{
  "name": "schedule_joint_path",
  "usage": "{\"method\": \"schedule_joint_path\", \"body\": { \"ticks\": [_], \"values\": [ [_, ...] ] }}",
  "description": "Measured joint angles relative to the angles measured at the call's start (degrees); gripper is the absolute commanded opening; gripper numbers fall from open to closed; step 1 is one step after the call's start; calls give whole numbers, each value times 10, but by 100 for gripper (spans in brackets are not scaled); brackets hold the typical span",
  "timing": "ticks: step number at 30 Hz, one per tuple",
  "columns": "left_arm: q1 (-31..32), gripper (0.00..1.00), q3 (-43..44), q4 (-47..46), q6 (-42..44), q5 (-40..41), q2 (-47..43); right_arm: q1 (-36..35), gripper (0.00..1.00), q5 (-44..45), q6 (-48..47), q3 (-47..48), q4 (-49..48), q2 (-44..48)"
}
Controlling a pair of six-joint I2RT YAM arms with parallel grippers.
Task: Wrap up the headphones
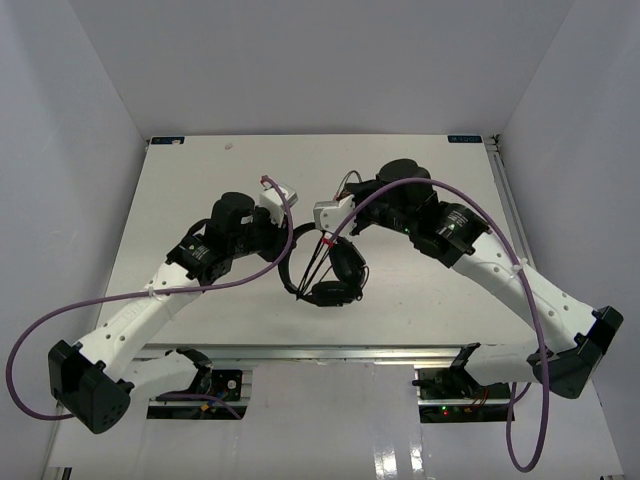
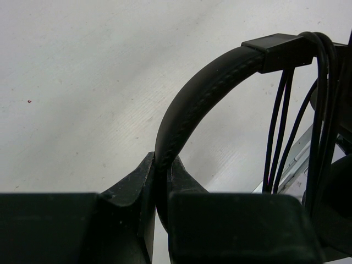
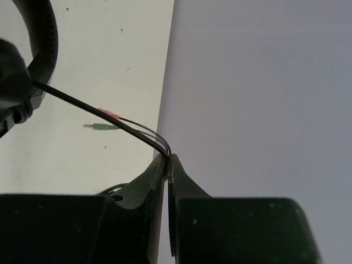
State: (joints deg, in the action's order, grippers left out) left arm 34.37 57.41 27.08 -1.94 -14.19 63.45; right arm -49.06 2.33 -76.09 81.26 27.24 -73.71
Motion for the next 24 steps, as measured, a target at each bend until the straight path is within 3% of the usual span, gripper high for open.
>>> {"method": "schedule_joint_path", "body": {
  "ticks": [15, 24],
  "values": [
    [0, 0, 2, -1, -33, -12, -47, 141, 9, -246, 195, -10, 26, 27],
    [0, 0, 16, 9, -48, -54, -47, 186, 9, -371, 299, -52, -28, 27]
  ]
}}
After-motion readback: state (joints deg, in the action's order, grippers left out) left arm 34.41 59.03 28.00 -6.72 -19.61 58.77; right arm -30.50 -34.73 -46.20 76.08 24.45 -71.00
